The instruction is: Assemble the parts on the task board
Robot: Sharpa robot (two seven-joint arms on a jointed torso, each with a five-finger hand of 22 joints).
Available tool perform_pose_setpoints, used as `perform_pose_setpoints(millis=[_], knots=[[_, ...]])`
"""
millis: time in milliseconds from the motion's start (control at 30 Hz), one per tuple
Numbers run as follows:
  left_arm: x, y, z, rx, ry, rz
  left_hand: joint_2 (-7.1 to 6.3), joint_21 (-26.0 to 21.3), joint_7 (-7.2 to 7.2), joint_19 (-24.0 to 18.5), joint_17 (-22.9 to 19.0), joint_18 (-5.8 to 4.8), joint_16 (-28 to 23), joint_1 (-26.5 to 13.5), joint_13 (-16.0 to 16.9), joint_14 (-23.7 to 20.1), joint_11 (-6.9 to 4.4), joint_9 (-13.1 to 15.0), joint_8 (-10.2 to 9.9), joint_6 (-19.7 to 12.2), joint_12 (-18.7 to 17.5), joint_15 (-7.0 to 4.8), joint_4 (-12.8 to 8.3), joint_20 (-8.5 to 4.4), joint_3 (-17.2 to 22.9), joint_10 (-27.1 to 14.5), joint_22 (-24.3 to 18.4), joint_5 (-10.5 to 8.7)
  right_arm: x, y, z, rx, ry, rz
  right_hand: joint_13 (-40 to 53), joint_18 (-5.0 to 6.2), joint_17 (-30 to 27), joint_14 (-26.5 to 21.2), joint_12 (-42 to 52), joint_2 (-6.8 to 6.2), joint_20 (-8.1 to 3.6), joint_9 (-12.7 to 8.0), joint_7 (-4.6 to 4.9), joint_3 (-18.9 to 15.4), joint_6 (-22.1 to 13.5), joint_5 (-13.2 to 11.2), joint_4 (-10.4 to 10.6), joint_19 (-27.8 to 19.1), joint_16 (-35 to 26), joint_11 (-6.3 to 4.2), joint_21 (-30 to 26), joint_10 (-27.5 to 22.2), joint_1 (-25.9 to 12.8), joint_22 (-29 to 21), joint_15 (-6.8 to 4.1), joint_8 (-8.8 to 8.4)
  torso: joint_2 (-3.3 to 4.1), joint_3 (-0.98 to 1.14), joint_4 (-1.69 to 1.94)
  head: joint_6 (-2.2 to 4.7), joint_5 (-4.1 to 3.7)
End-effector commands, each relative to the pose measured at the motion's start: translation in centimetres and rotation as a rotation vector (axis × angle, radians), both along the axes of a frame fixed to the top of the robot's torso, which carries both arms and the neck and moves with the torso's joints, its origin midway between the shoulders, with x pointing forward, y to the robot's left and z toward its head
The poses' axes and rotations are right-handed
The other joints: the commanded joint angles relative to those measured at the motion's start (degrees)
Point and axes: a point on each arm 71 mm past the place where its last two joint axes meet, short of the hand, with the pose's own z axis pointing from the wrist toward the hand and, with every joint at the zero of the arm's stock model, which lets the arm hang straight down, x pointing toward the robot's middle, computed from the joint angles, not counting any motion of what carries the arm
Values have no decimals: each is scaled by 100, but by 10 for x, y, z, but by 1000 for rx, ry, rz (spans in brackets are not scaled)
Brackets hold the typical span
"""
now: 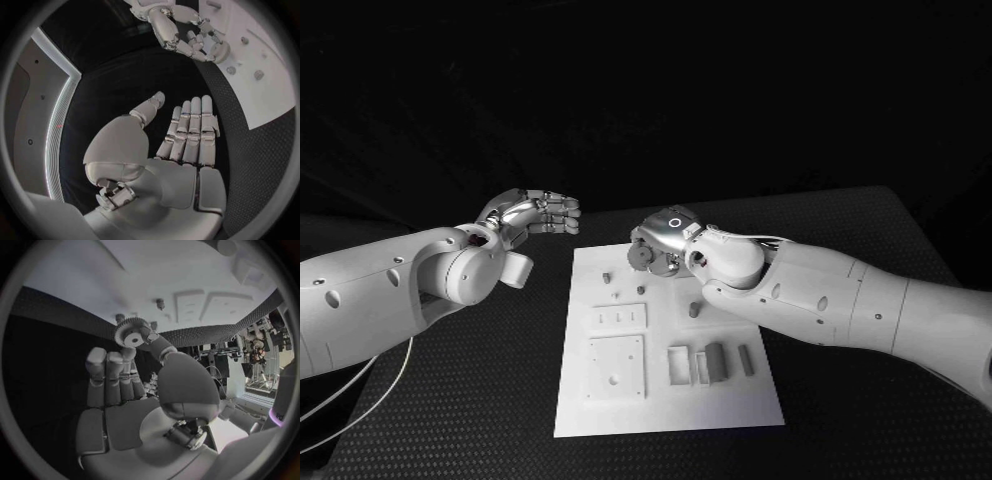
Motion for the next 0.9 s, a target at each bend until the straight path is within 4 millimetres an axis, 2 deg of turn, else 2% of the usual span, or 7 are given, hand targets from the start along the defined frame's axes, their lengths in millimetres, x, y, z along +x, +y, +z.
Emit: perform_pose_setpoints(millis=[33, 167, 300, 367, 533, 633, 900], knots=[[0, -2, 1, 2, -13, -1, -15, -24, 37, 27, 9, 78, -38, -45, -8, -10, 16, -9, -26, 3, -29, 31, -12, 27, -32, 12, 1, 2, -1, 3, -2, -15, -13, 9, -6, 544, -7, 34, 26, 15, -28, 6, 193, -36, 202, -13, 2, 20, 5, -8, 19, 46, 72, 98, -1, 20, -3, 1, 357, -11, 14], [0, -2, 1, 2, -13, -4, -17, -25, 37, 27, 10, 78, -39, -43, -8, -10, 16, -9, -26, 4, -30, 31, -12, 27, -32, 13, 2, 2, -1, 7, -4, -17, -12, 15, -9, 544, -9, 38, 25, 18, -30, 5, 194, -36, 197, -13, 2, 24, 4, -8, 19, 49, 75, 97, -1, 16, -2, 5, 347, -16, 22], [0, -3, 1, 1, -13, -5, -18, -26, 37, 28, 11, 78, -40, -42, -8, -9, 16, -9, -25, 4, -30, 31, -11, 27, -32, 13, 2, 2, -2, 10, -5, -22, -16, 22, -12, 544, -10, 41, 25, 21, -31, 4, 194, -37, 195, -13, 3, 27, 2, -8, 19, 51, 76, 96, -2, 13, 6, -2, 339, 1, 29], [0, -4, 1, 1, -13, -5, -19, -26, 37, 28, 11, 78, -41, -42, -8, -9, 16, -10, -25, 5, -31, 31, -11, 28, -32, 14, 2, 2, -3, 12, -5, -21, -19, 25, -13, 544, -10, 43, 25, 22, -31, 3, 194, -38, 194, -13, 4, 29, 1, -7, 19, 52, 75, 95, -2, 11, 3, 4, 336, 3, 36], [0, -5, 1, 0, -13, -8, -20, -27, 37, 28, 13, 78, -42, -41, -8, -9, 16, -10, -26, 5, -32, 31, -11, 28, -32, 14, 3, 2, -3, 16, -7, -21, -24, 28, -16, 544, -11, 49, 26, 27, -33, 3, 194, -40, 195, -13, 5, 34, 0, -8, 20, 57, 73, 94, -2, 10, 1, 7, 341, 5, 35], [1, -6, 1, 0, -12, -12, -20, -28, 37, 29, 14, 78, -43, -41, -8, -8, 16, -10, -26, 5, -32, 31, -10, 28, -33, 14, 3, 2, -3, 16, -13, -27, -21, 23, -19, 544, -12, 54, 27, 29, -35, 3, 194, -41, 196, -14, 5, 38, -1, -8, 20, 61, 74, 94, -2, 8, 0, 1, 345, 8, 37], [1, -6, 1, 0, -13, -11, -20, -30, 38, 30, 16, 78, -46, -43, -8, -8, 17, -12, -26, 4, -34, 32, -9, 29, -33, 15, 4, 2, -3, 18, -20, -38, -23, 22, -23, 544, -14, 61, 27, 27, -38, 3, 193, -42, 198, -13, 1, 44, -3, -9, 21, 67, 79, 92, -3, 7, -2, 4, 355, -23, 58]])
